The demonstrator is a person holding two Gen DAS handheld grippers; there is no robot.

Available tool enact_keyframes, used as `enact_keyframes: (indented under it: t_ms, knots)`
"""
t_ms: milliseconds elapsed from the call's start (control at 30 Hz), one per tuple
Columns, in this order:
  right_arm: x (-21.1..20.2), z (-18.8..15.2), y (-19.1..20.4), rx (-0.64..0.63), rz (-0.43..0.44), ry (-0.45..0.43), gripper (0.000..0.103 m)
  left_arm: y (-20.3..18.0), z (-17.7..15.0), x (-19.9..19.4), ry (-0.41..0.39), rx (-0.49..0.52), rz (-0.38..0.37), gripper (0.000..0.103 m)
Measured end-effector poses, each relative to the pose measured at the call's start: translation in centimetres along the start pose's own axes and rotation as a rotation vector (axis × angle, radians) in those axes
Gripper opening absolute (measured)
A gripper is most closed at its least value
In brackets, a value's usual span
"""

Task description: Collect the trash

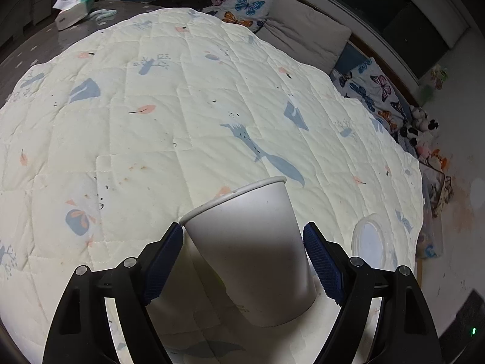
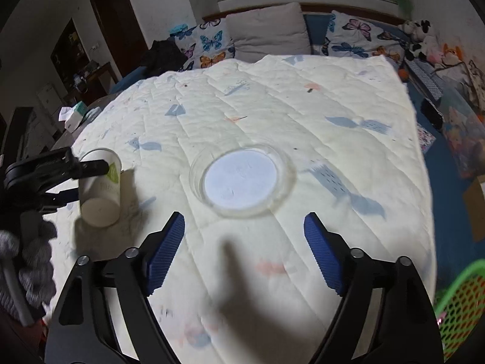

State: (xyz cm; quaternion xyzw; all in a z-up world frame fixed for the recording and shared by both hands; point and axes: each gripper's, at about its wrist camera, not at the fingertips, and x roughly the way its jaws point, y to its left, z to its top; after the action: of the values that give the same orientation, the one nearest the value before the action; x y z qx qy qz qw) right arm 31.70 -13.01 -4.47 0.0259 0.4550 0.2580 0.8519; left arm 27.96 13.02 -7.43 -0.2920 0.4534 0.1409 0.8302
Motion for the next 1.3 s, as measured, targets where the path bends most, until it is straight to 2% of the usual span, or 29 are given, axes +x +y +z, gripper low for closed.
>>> enact_keyframes:
  t_ms: [267,567,700,733,1000,1300]
  knots:
    - [4.3,1.7,0.5,-0.029,-0.029,0.045,0.089,-0.5,0.3,0.9,0.029,0.043,-0.023,0.078]
    - [6.4,2.7,1.1,-0.065,-0.047,0.06,0.096,-1.3,0.5,1.5,0.042,0.079,-0.033,0.078]
    - [6.9,2.8,1.4,-0.083,-0.069,0.057,0.095,-1.6,0.5,1.9,0.045,0.09,-0.028,0.077]
    - [6.9,2.8,1.4,-0.085,-0.076,0.055,0.092,-1.6,0.5,2.0,0.046,0.092,-0.026,0.076]
    - [5.3,2.0,1.2,-0.071,-0.065,0.039,0.091,-2.2,0.3,2.3,0.054,0.124,-0.051,0.067]
    - [0.1,-0.7,0.2,-0.009,-0.064,-0.002,0.091,-4.3,-1.8,-0.6,0.022,0.229,-0.114,0.065]
